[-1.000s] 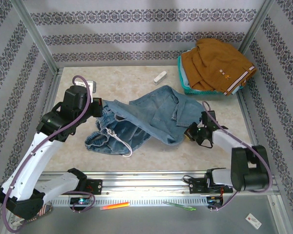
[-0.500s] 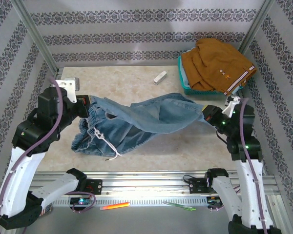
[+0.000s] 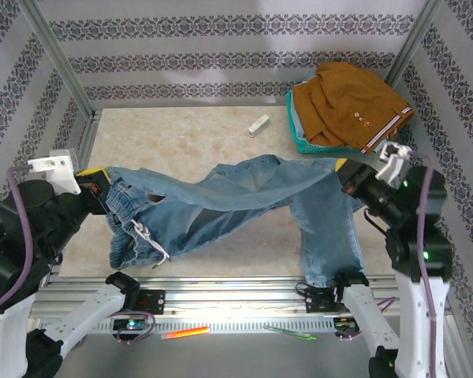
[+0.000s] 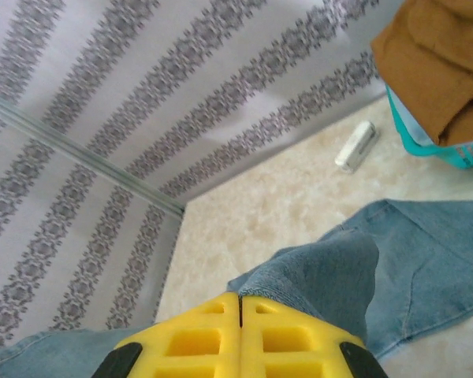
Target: Fold and stack the trousers
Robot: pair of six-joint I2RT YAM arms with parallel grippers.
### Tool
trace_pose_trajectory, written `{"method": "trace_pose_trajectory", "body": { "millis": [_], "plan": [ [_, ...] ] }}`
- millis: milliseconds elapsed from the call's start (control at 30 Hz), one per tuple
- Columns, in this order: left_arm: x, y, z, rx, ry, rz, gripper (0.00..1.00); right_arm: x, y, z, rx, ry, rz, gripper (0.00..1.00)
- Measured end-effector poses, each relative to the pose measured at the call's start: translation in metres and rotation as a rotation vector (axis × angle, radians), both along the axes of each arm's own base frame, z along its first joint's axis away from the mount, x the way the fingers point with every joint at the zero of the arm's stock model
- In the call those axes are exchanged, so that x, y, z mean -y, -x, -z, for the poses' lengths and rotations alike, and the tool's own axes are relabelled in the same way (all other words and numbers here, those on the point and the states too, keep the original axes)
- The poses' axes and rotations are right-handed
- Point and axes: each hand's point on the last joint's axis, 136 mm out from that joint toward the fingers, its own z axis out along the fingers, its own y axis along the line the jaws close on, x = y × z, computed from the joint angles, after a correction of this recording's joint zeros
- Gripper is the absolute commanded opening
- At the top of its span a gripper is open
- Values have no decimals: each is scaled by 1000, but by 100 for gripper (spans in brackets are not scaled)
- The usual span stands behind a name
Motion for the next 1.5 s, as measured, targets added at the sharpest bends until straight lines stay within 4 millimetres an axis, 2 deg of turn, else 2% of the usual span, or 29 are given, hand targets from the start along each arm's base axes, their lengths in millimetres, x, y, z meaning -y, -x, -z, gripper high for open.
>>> {"method": "trace_pose_trajectory", "body": {
  "millis": [167,267,367,467,500,567,633,667,700,733,767,800,833,900,967,1067,1133,1167,1233,1267,1300,1333,1400,1500],
  "plan": [
    [-9,-34,40,-117,-124,-118,0,-6,-79,64,-212,67,-51,0],
    [-18,-61,43,-131,-171,-206,0,-18,-124,89,-307,118,-101,0],
    [-40,-90,50,-161,-166,-324,0,-43,-170,79,-288,174,-172,0],
    [-82,-111,66,-203,-73,-466,0,-88,-215,48,-200,215,-273,0],
    [-100,-117,75,-219,-24,-520,0,-103,-230,39,-168,221,-298,6],
    [-128,-128,100,-260,69,-599,0,-125,-253,36,-140,222,-335,14],
    [-148,-141,133,-324,150,-654,0,-139,-275,52,-160,222,-357,43],
    [-154,-149,151,-362,186,-666,6,-143,-284,64,-181,223,-363,49],
    [-158,-157,171,-408,219,-672,17,-144,-294,81,-213,229,-364,53],
    [-160,-163,190,-447,247,-677,19,-142,-300,98,-250,235,-365,56],
    [-161,-168,207,-480,272,-681,36,-141,-303,116,-294,244,-367,58],
    [-161,-169,224,-514,297,-684,60,-138,-303,134,-344,254,-366,61],
    [-161,-169,235,-531,318,-689,73,-134,-299,148,-384,268,-364,64],
    [-159,-163,252,-559,359,-700,85,-123,-284,170,-448,288,-350,69],
    [-157,-160,255,-552,395,-695,89,-108,-255,181,-495,303,-323,68],
    [-139,-156,243,-498,426,-631,89,-77,-202,178,-509,285,-239,66],
    [-110,-152,228,-453,403,-547,89,-52,-169,170,-485,250,-155,65],
    [-88,-149,219,-430,385,-484,89,-38,-154,169,-467,231,-108,65],
    [-36,-139,208,-392,347,-333,88,-14,-130,180,-455,197,-20,66],
    [-7,-129,208,-386,334,-247,88,0,-117,193,-474,181,27,68],
    [19,-116,213,-391,323,-169,88,12,-107,208,-502,168,67,69],
    [37,-105,220,-402,316,-120,87,23,-98,224,-540,157,104,69],
    [71,-77,252,-469,288,-28,87,47,-81,260,-634,117,184,70],
    [105,-43,305,-590,200,51,88,74,-60,295,-734,52,285,71]
  ]
}}
